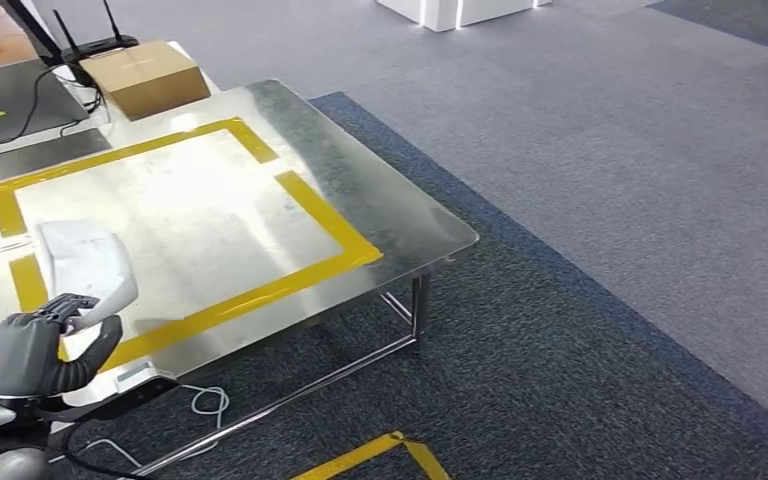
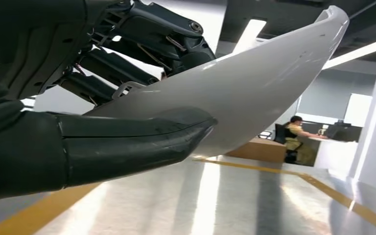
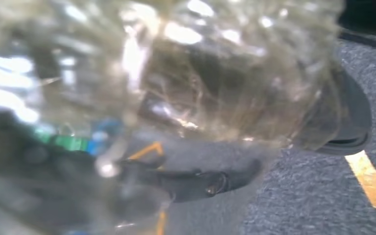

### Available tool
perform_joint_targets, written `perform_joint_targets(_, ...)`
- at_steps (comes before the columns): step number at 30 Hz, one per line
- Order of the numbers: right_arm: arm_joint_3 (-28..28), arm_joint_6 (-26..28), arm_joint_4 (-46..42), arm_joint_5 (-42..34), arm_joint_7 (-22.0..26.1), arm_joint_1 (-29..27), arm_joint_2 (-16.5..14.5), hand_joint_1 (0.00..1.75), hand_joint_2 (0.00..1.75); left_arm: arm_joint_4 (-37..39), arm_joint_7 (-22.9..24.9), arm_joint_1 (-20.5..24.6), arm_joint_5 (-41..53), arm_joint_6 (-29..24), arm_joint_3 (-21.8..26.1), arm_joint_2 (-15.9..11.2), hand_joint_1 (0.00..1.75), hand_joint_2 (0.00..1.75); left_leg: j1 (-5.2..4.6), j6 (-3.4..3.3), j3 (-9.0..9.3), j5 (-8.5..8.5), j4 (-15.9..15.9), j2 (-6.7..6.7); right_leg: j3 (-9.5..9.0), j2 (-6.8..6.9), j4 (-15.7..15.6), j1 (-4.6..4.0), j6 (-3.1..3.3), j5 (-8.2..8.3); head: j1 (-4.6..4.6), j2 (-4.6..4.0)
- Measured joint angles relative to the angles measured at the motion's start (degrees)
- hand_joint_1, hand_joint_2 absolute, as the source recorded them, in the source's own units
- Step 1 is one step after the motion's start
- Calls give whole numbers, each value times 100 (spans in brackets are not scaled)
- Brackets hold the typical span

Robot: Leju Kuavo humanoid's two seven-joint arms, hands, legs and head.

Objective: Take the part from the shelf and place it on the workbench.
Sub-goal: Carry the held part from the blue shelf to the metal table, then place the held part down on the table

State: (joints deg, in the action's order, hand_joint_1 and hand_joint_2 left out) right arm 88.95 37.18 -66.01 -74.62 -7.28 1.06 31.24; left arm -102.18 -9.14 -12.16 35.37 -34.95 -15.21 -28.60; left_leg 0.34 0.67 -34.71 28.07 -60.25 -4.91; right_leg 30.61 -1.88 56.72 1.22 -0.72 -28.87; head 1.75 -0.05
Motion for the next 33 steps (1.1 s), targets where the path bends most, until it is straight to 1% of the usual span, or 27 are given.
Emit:
perform_joint_targets(1,-1,1,1,4,-7,-7,-2,0,0,0,6,10,1,-8,0,-4,175,175,0,24,-122,156,-266,205,-14,83,-10,-5,22,-5,22,0)
perform_joint_targets(2,-1,2,2,10,-8,-18,-3,0,0,0,11,23,2,-14,-1,-8,175,175,6,47,-292,334,-619,339,-22,170,-12,-12,39,-18,45,1)
perform_joint_targets(3,0,2,3,20,-8,-25,-4,0,0,0,16,25,3,-16,-3,-5,175,175,18,62,-457,471,-958,390,-28,262,-11,-18,56,-31,49,1)
perform_joint_targets(4,1,2,3,31,-11,-29,-5,0,0,0,21,18,3,-16,-6,-2,175,175,27,73,-564,524,-1182,416,-36,350,-11,-22,63,-44,50,1)
perform_joint_targets(5,1,2,4,43,-17,-29,-5,0,0,0,24,9,5,-15,-7,-1,175,175,32,77,-575,468,-1215,436,-47,435,-10,-24,61,-56,50,1)
perform_joint_targets(6,1,2,4,54,-23,-27,-6,0,0,0,27,4,8,-15,-7,-2,175,175,34,74,-472,314,-1029,467,-65,514,-10,-25,54,-70,50,1)
perform_joint_targets(7,1,2,4,62,-30,-24,-8,0,0,0,28,4,10,-15,-5,-3,175,175,29,58,-278,114,-680,550,-91,590,-10,-29,39,-87,50,1)
perform_joint_targets(9,0,2,4,70,-34,-20,-10,0,0,0,28,17,14,-16,-3,-8,175,175,-19,5,78,-107,-17,798,-139,729,-1,-61,-11,-133,52,1)
perform_joint_targets(10,-1,2,4,71,-33,-17,-10,0,0,0,28,21,16,-17,-3,-9,175,175,-42,-31,163,-129,160,880,-155,795,3,-81,-40,-153,49,1)
perform_joint_targets(11,-2,1,4,72,-32,-11,-11,0,0,0,30,18,17,-17,-3,-10,175,175,-63,-63,171,-101,209,887,-167,862,1,-97,-69,-167,45,1)
perform_joint_targets(12,-2,1,4,72,-32,-1,-11,0,0,0,32,9,18,-18,-3,-10,175,175,-60,-103,160,-105,220,821,-183,934,-4,-104,-96,-177,43,1)
perform_joint_targets(13,-2,1,5,72,-38,11,-11,0,0,0,33,-6,18,-18,-4,-9,175,175,-48,-136,158,-117,233,753,-190,938,-1,-97,-128,-203,40,1)
perform_joint_targets(14,-3,2,5,72,-45,19,-11,0,0,0,36,-9,18,-18,-3,-10,175,175,-32,-169,161,-128,247,683,-172,839,61,-84,-159,-266,32,1)
perform_joint_targets(15,-3,2,5,71,-51,22,-11,0,0,0,37,-4,19,-18,-3,-10,175,175,-15,-204,165,-141,264,616,-94,674,236,-70,-186,-385,17,1)
perform_joint_targets(17,-2,2,5,70,-50,12,-11,0,0,0,39,9,19,-19,-7,-6,175,175,1,-247,158,-150,271,484,261,307,953,-50,-217,-744,-15,1)
perform_joint_targets(18,-2,2,5,69,-46,4,-11,0,0,0,40,8,19,-19,-10,-2,175,175,-1,-257,152,-151,270,414,475,232,1355,-48,-224,-892,-22,1)
perform_joint_targets(19,-1,2,6,69,-43,-4,-11,0,0,0,40,4,19,-19,-14,3,175,175,-2,-260,151,-152,268,338,634,203,1622,-49,-229,-938,-22,1)
perform_joint_targets(20,1,2,7,69,-45,-10,-11,0,0,0,41,1,19,-19,-15,7,175,175,-3,-260,156,-151,266,256,688,194,1661,-49,-228,-856,-22,1)
perform_joint_targets(21,2,2,7,69,-47,-15,-11,0,0,0,42,0,19,-19,-15,10,175,175,-2,-257,165,-150,263,172,624,178,1455,-46,-223,-661,-22,1)
perform_joint_targets(22,4,2,7,70,-49,-16,-11,0,0,0,42,0,19,-19,-15,12,175,175,1,-250,175,-147,260,89,468,116,1066,-37,-215,-407,-24,1)
perform_joint_targets(24,3,2,8,69,-44,-13,-11,0,0,0,42,6,20,-19,-14,14,175,175,-2,-210,172,-143,240,-61,137,-127,334,-9,-181,-117,-21,1)
perform_joint_targets(26,1,3,10,65,-9,-12,-11,0,0,0,42,7,21,-20,-11,10,175,175,7,-134,128,-163,231,-198,-2,-239,90,-7,-131,-117,-21,1)
perform_joint_targets(28,1,17,11,61,12,-7,-13,0,0,0,42,-11,21,-20,-8,3,175,175,24,-55,93,-174,228,-293,-38,-106,51,-9,-57,-98,-24,1)
perform_joint_targets(29,1,29,11,59,7,-6,-14,0,0,0,42,-18,21,-21,-8,-3,175,175,17,-25,68,-130,176,-217,-53,-33,32,-3,-15,-86,-12,1)
perform_joint_targets(30,1,40,11,55,3,-7,-16,0,0,0,42,-13,21,-20,-7,-10,175,175,6,1,-1,-23,17,-66,-66,48,9,6,23,-76,8,1)
perform_joint_targets(32,1,51,11,44,1,-18,-17,0,0,0,42,6,20,-20,-9,-18,175,175,0,44,-294,330,-621,300,-80,208,-6,-3,71,-83,44,1)
perform_joint_targets(33,1,52,11,39,1,-21,-18,0,0,0,42,10,20,-19,-14,-17,175,175,10,62,-476,493,-1004,392,-80,292,-5,-13,82,-91,51,1)
